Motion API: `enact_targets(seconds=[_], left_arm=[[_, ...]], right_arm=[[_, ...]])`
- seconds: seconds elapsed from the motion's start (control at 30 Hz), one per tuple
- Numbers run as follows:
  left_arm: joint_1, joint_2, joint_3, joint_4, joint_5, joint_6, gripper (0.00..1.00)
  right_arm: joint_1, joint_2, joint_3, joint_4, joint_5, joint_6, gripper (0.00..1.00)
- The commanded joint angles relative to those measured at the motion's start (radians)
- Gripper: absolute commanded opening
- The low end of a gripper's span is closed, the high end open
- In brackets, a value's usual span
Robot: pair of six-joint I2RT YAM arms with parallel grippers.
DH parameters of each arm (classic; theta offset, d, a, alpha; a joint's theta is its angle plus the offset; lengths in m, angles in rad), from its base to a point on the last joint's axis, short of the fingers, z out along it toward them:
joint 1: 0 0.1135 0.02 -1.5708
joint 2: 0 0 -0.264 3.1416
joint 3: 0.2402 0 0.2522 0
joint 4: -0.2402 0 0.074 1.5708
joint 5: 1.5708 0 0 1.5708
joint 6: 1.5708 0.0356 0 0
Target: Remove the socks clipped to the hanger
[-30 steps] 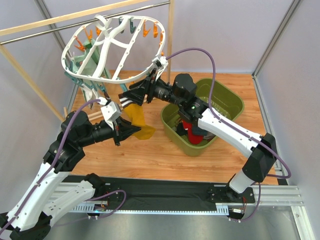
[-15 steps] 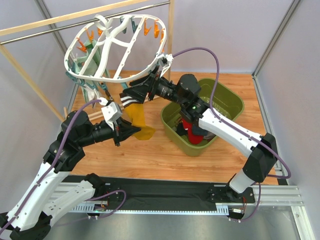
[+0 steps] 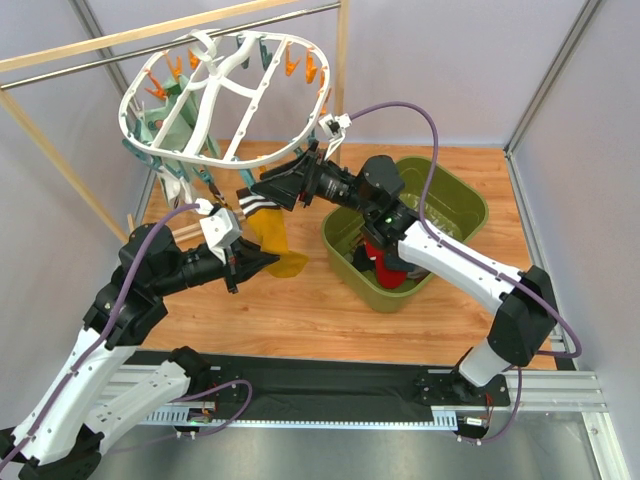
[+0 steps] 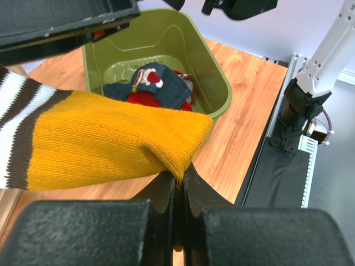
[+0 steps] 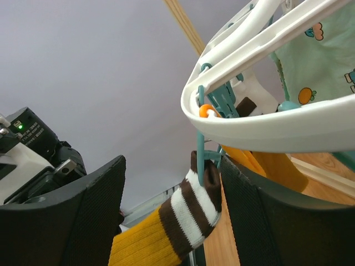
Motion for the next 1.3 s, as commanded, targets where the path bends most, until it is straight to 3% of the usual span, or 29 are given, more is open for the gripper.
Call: enact_targets(seconds=[0.0, 0.3, 0.63, 0.8, 1.03, 1.2, 1.23, 1.27], left_arm=[[0.001, 0.007, 0.034, 0.005, 0.01, 0.024, 0.0], [0.001, 0.007, 0.015, 0.031, -0.005, 0.021, 0.0], [0.001, 0.023, 0.025, 0.048, 0.012, -0.062, 0.0], [0.001, 0.016, 0.005, 0.089, 0.032, -0.106, 0.0], [0.001, 0.033, -0.003, 0.146, 0.066, -0.149, 0.0], [0.001, 0.056, -0.009, 0.183, 0.081, -0.182, 0.0], [0.001, 0.059, -0.012, 0.196, 0.081, -0.188, 0.0], [0.001, 0.063, -0.014, 0.198, 0.081, -0.192, 0.0]], right_arm=[[-0.004, -0.072, 0.001, -0.027, -0.053, -0.047, 0.7], [-0.004, -0.13, -0.001, -0.151, -0.071, -0.085, 0.73], [-0.004, -0.335, -0.186, -0.384, -0.258, -0.435, 0.82], [-0.003, -0.365, -0.268, -0.395, -0.291, -0.598, 0.87], [-0.001, -0.289, -0.246, -0.326, -0.315, -0.626, 0.88], [0.032, -0.282, -0.275, -0.219, -0.335, -0.592, 0.85], [0.035, -0.283, -0.279, -0.199, -0.331, -0.58, 0.77], [0.037, -0.286, -0.282, -0.186, -0.322, -0.567, 0.62]])
